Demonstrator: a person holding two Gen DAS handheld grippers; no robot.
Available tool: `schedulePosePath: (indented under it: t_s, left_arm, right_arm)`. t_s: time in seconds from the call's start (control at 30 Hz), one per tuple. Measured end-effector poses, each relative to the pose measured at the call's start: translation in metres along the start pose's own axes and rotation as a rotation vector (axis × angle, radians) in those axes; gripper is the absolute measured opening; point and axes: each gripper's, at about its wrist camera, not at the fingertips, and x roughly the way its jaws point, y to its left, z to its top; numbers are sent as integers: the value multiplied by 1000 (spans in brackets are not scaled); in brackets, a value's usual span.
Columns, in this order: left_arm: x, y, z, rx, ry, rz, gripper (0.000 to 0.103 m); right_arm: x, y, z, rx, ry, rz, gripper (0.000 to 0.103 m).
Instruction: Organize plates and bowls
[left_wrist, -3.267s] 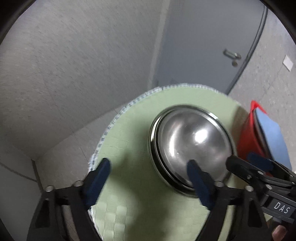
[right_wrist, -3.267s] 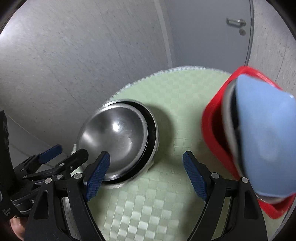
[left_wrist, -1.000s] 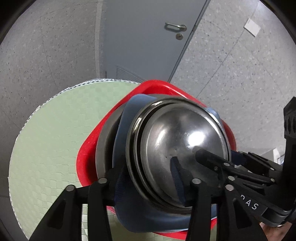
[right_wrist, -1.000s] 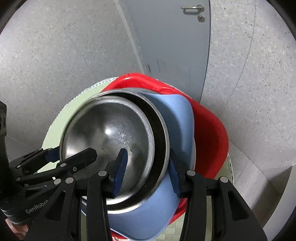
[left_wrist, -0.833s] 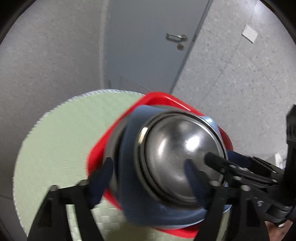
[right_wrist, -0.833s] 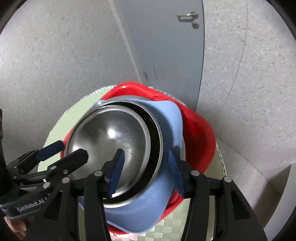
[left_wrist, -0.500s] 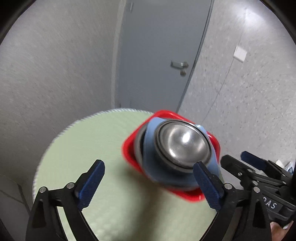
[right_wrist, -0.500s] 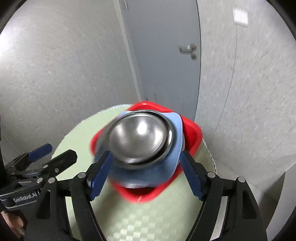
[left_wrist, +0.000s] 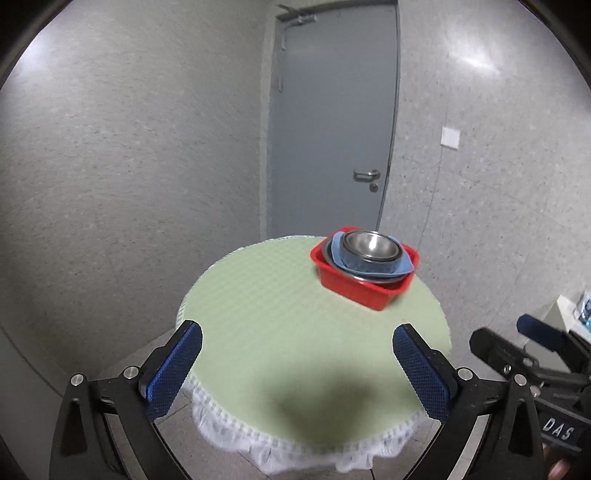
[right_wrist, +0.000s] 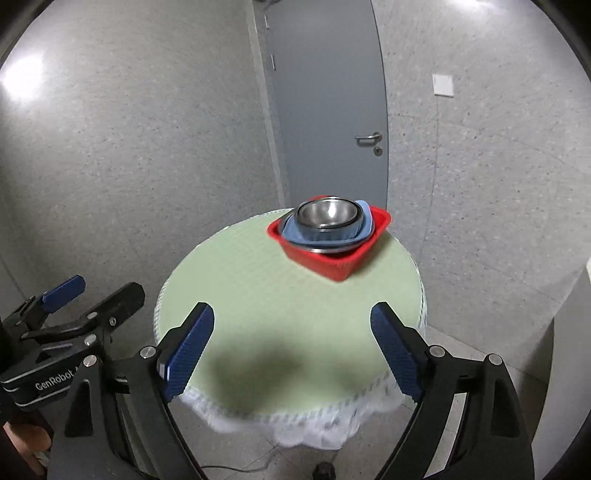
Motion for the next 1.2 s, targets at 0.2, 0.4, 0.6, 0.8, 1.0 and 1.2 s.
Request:
schedulePosePath:
  t_s: [0.2,0.4,0.6,0.8,1.0,1.2]
  left_arm:
    - [-107,-4,-56,8,-56,8,102]
    - [-185,-37,-112,47,-134,42,102]
    - [-257,-71,-180,38,-192,66,102]
    - [-300,-114,-237,31,-239,85,102]
    - [-328,-143,-287,27,-238,90,102]
    - [-342,-160,-317,24,-247,78,102]
  right_arm:
    - [-70,16,-40,-24,-37,-17,91]
    - [-134,12,-75,-61,-110,-15,99]
    - [-182,-7,-111,-101,-161,-19,101]
    - [-226,-33,-153,-131,-186,-16,102]
    - [-256,-52,-194,-149,-209,-33,103]
    - [-269,-68,-225,-141,-240,-40,103]
